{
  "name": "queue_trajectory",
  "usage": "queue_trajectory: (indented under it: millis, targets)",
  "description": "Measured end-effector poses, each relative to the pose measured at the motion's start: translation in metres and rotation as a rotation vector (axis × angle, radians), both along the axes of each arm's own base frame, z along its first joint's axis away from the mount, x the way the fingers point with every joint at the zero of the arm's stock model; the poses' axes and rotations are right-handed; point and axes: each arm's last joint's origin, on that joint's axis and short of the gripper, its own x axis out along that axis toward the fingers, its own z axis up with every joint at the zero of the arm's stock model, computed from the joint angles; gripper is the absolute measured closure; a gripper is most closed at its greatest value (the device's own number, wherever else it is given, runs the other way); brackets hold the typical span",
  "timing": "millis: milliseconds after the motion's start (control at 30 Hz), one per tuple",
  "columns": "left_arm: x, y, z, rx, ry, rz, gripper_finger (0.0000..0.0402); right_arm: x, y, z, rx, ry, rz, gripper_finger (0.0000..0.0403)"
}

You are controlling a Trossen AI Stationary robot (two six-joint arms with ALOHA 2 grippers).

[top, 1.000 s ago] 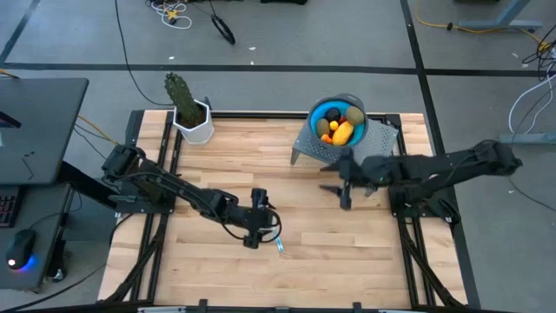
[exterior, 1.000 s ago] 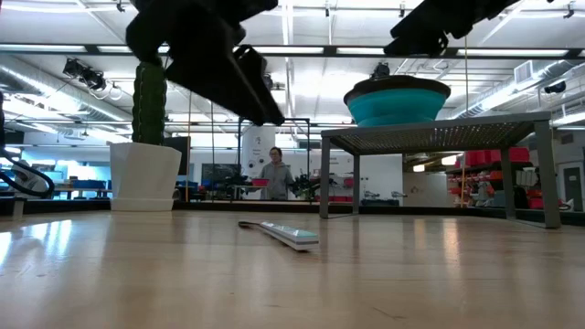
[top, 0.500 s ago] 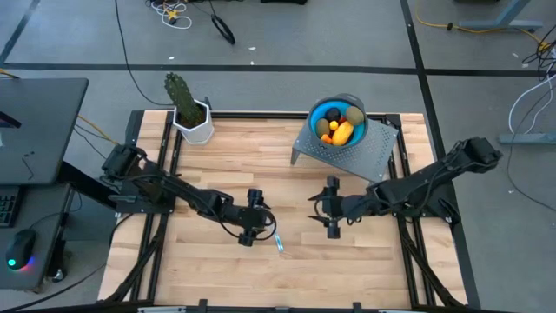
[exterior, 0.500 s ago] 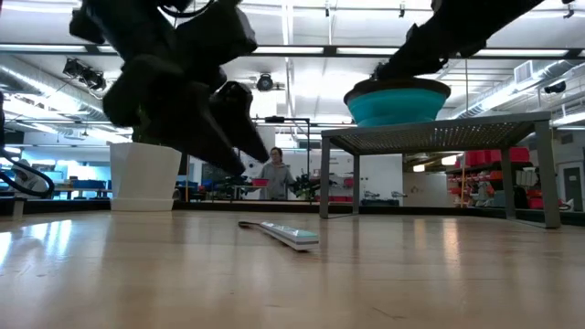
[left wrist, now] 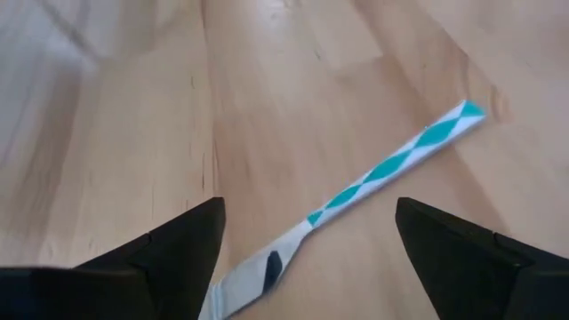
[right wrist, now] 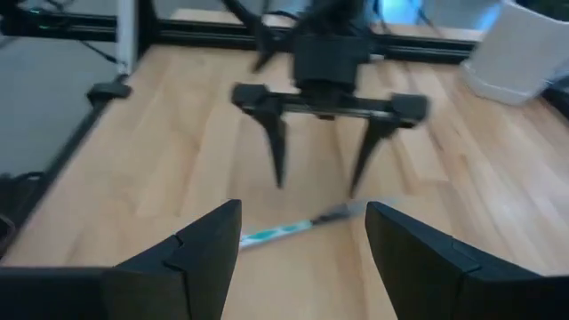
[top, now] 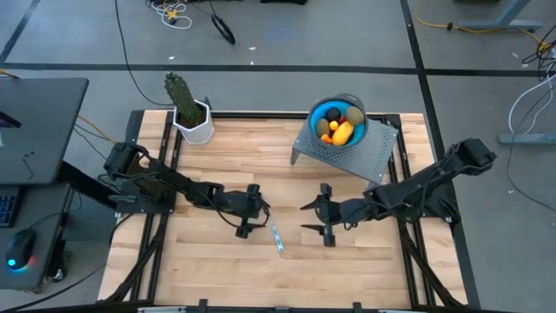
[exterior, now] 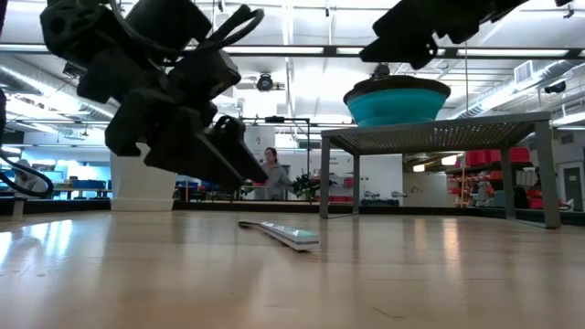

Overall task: Pick & Place Fruit
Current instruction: Put the green table knife on the shelf

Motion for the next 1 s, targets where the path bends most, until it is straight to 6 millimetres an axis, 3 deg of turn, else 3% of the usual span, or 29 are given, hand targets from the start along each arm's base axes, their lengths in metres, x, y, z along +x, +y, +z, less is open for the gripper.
queue_trajectory:
  millis: [267, 433, 767, 1000]
  targets:
    - [-0.006, 0.005, -0.006, 0.021, 0.02, 0.142, 0.0133, 0.017, 0.009, -0.022, -0.05, 0.001, 0.062, 0.0151]
    - [-0.007, 0.009, -0.007, 0.036, 0.017, 0.275, 0.019, 0.02, 0.009, -0.025, -0.071, -0.004, 0.069, 0.0151]
    - [-0.007, 0.007, -0.008, -0.032, 0.029, 0.244, 0.0386, 0.023, 0.008, -0.019, -0.034, -0.066, 0.042, 0.0151]
    - [-0.006, 0.008, -0.008, -0.008, 0.017, 0.271, 0.0393, 0.028, 0.011, -0.024, -0.009, -0.073, 0.067, 0.0151]
